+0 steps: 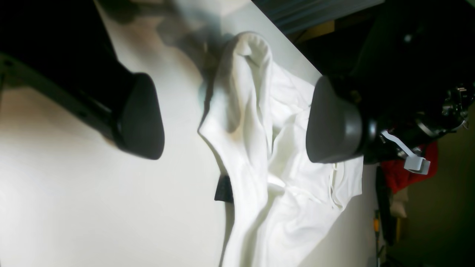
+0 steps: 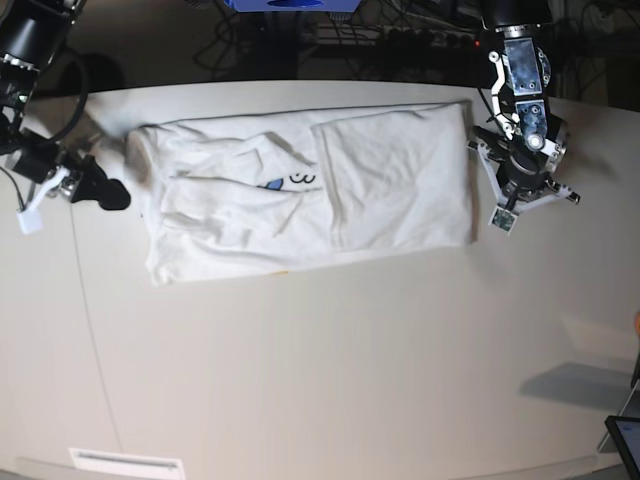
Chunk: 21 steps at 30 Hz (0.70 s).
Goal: Fold the T-shirt properly
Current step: 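Move the left gripper back to the folded edge and press it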
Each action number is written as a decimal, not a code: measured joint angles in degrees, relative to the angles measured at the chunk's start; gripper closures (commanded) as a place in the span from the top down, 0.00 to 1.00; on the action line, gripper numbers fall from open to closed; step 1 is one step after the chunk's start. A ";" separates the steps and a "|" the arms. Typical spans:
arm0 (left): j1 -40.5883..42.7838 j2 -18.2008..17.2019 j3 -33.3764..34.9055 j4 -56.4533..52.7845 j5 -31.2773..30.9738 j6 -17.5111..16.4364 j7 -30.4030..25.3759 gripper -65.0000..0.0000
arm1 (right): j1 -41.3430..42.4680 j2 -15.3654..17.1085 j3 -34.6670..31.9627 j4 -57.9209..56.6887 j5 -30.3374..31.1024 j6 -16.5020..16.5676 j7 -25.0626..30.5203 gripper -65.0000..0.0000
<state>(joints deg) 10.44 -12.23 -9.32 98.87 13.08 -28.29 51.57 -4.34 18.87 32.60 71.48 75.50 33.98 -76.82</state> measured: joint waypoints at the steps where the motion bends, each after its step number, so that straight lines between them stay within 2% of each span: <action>1: -0.46 0.02 0.52 -0.79 0.00 0.00 0.04 0.00 | 0.02 -0.02 0.00 0.00 0.00 0.00 0.00 0.89; 10: -4.46 2.67 0.74 -3.30 0.44 0.44 -0.13 0.00 | 0.02 -0.02 0.00 0.00 0.00 0.00 0.02 0.89; 14: -5.79 3.63 3.21 -3.30 0.33 -3.28 -0.22 0.00 | 0.00 -0.02 0.00 0.00 0.02 0.00 0.02 0.89; 21: -7.15 5.38 4.20 -3.39 0.39 -3.26 -0.15 0.00 | 0.00 -0.02 0.00 0.00 0.00 0.00 0.02 0.89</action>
<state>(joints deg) 3.29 -6.85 -5.13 95.48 13.47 -31.55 51.42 -4.34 18.85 32.60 71.48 75.50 33.98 -76.79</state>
